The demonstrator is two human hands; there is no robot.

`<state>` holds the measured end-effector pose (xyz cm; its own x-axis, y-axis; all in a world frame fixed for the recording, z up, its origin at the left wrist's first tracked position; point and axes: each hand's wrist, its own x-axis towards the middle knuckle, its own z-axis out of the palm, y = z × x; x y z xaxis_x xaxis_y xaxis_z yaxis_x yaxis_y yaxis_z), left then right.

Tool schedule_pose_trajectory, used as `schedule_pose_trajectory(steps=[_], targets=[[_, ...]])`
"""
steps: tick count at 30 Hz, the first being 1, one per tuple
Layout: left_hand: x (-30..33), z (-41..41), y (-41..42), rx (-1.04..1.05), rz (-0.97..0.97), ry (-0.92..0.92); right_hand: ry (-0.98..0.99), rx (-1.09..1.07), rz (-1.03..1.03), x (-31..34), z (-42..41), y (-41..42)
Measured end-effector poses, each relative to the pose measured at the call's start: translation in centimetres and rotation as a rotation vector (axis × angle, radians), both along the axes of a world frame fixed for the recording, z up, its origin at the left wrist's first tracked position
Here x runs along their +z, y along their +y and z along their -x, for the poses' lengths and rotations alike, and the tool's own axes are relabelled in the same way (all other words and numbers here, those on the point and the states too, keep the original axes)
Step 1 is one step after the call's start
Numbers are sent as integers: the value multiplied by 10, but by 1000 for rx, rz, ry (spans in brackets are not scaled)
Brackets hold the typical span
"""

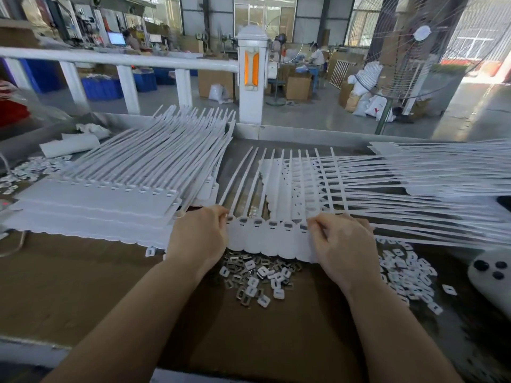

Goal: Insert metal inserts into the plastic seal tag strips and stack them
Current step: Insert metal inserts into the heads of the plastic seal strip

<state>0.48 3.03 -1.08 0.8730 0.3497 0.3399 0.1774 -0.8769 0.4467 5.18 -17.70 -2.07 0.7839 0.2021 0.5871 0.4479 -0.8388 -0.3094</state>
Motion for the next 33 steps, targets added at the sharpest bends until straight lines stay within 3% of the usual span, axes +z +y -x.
schedule_pose_trajectory(steps=[11,23,29,33], targets=[[-12,8,1,-86,183,-93,11,-39,-29,0,0,-1],[-13,10,3,-109,168,-134,-20,-49,-42,-1,1,0],[-12,11,2,-134,151,-127,62,-77,-141,7,3,-4],[-12,12,2,-154,127,-125,173,-219,-129,23,2,-21]])
